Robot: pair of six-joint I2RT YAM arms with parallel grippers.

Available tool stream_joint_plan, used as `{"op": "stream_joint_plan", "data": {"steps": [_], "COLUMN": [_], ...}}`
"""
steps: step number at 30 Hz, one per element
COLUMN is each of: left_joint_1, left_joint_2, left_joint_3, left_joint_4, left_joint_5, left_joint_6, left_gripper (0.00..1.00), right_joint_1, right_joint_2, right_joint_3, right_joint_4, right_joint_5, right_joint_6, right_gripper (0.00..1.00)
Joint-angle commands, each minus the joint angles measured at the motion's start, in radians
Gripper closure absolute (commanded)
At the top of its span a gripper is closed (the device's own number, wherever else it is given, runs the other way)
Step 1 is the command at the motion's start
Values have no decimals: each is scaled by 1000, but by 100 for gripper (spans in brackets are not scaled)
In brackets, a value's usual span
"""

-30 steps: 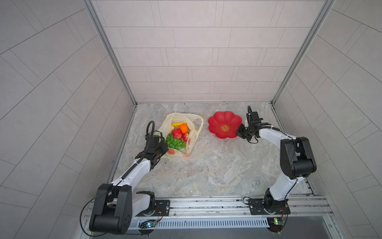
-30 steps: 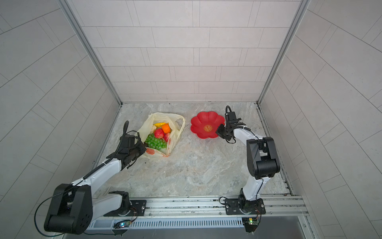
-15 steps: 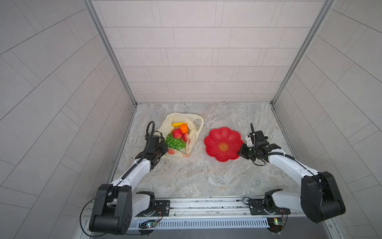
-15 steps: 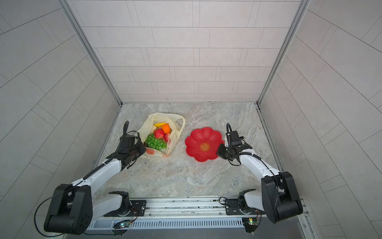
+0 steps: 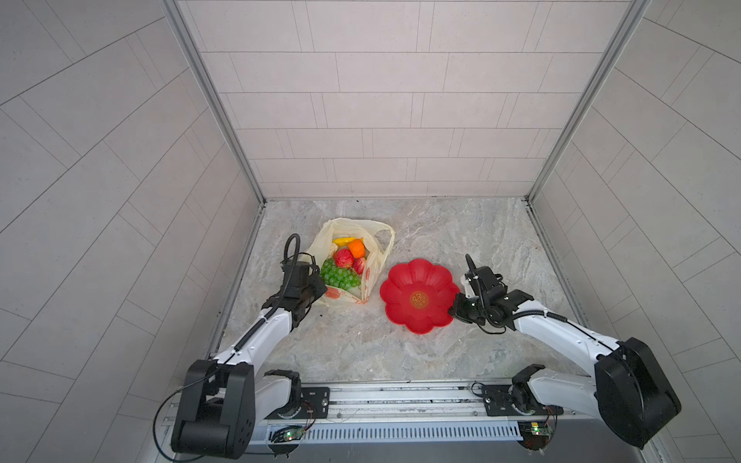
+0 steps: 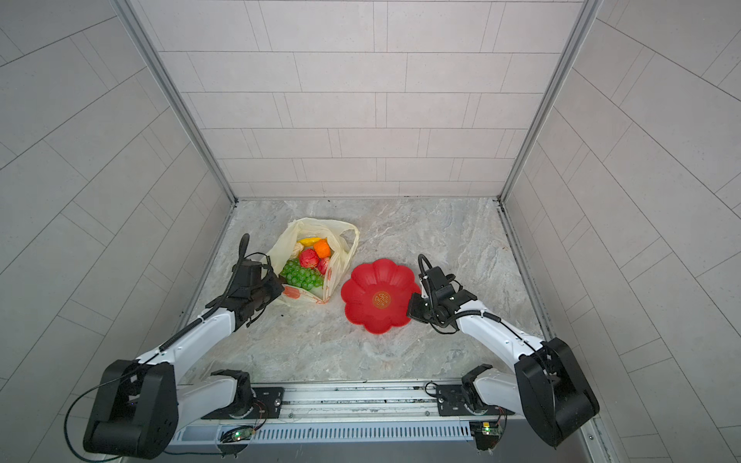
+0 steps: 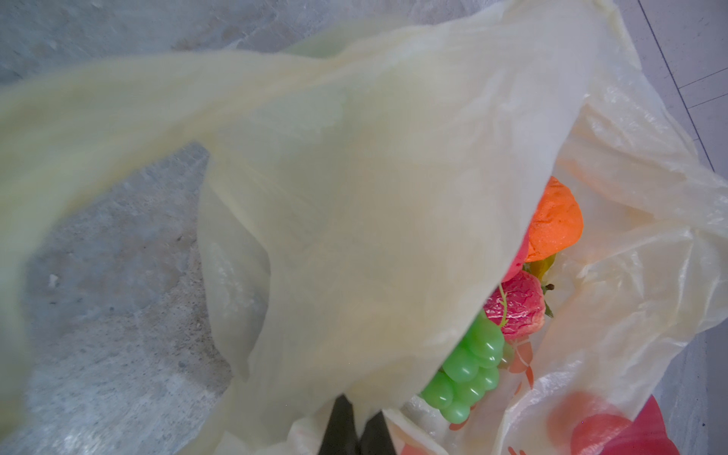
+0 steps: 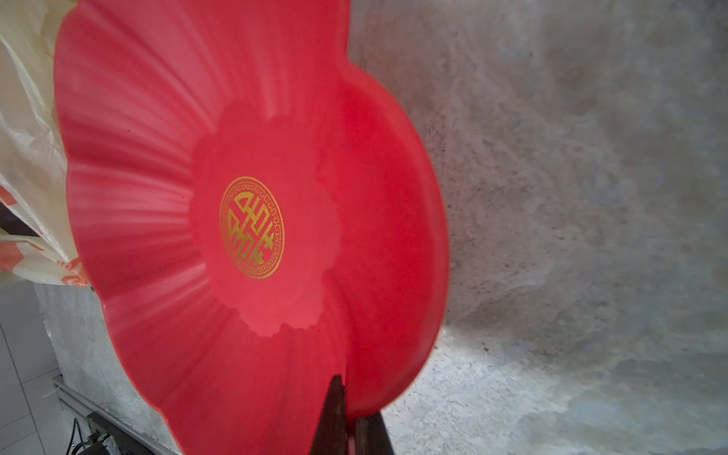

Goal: Take fruits out of the plastic bag
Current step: Move the plate to the center of the table.

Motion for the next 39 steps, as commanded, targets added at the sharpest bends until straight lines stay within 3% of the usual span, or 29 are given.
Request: {"op": "stream_joint_plan", "data": {"steps": [1,4,9,14,19,23,33,39], "left_joint_1": [-11,-15,-21,-31,-59,-66,-71,-89], "left_joint_2": [-17,-23,-30,-35,-64,-115,-189,-200], "left_joint_3": [-7,-7,-10,-16,-30,-42,-90,-95], "left_joint_4": [0,-2,-7,-18,-75,-154,-156,-151], "left_joint_5": [-9,-11,-18,-23,-18,-16,-1,-41], "left_joint_6": [12,12,13,4,-37,-25,67,83], "left_gripper": [96,96,96,96,96,96,96,96], "right_joint_1": [12,12,12,13,59,170,409,474], "right_joint_2": [-1,-21,-42,-91,-163,-138,297,603], "right_joint_3": [-1,5,20,76,193,298,706,1031], "right_joint_4": [-21,-48,-83,-165,-265,-249,-200,-286], "right_joint_5": [55,88,113,178,284,354,380,371], "right_joint_6": [19,7,-9,-37,-112,-130,-260,-328], "right_gripper": [100,96,66,47,44,44,52,55]}}
